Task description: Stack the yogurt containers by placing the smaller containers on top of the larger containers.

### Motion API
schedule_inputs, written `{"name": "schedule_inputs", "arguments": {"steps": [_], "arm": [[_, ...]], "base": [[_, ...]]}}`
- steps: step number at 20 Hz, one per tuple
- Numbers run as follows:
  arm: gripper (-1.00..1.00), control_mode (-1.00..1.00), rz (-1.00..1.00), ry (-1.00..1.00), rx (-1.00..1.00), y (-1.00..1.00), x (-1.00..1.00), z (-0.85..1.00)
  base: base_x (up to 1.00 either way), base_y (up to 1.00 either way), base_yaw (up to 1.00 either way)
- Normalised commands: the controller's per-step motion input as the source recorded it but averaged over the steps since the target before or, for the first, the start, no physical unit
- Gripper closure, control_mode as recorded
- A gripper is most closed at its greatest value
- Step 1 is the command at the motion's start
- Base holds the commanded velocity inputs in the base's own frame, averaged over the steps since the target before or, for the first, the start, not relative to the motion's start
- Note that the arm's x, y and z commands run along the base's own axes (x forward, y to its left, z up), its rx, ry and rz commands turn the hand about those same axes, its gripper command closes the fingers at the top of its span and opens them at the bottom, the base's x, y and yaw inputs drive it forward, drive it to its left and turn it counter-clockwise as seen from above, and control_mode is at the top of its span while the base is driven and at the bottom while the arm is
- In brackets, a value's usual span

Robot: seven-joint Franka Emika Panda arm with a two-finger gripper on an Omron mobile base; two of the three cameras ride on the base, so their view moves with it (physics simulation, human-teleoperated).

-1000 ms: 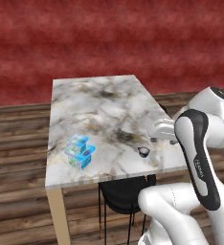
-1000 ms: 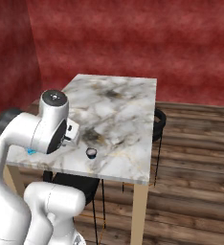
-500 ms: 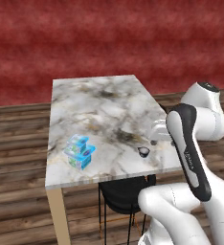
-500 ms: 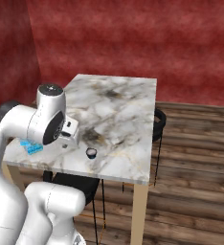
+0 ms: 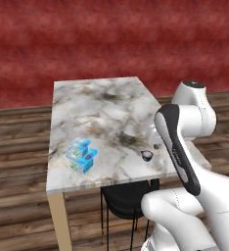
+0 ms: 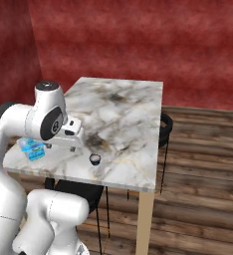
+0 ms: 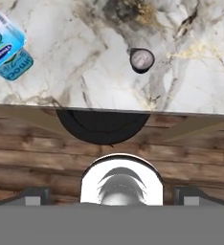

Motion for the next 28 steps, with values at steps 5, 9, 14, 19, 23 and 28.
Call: {"name": "schedule_inputs", "arguments": {"steps": [5,9,14,19,23,28], "arm": [[-1.0,-1.0,0.0,0.0,-0.11,-0.19,0.21,-0.37],[-1.0,-1.0,0.0,0.0,-0.05,-0.14,0.28,-0.31],[-1.0,-1.0,0.0,-0.03,0.0,-0.14,0.25,-0.25],[-1.0,-1.0,0.0,-0.03,0.0,-0.11,0.23,-0.31],[-1.0,-1.0,0.0,-0.02,0.0,-0.02,0.26,-0.35],[-1.0,-1.0,0.01,-0.02,0.0,0.0,0.31,-0.25]], "base": [[0.0,0.0,0.0],[0.0,0.0,0.0],[0.0,0.0,0.0],[0.0,0.0,0.0],[0.0,0.0,0.0],[0.0,0.0,0.0]]}}
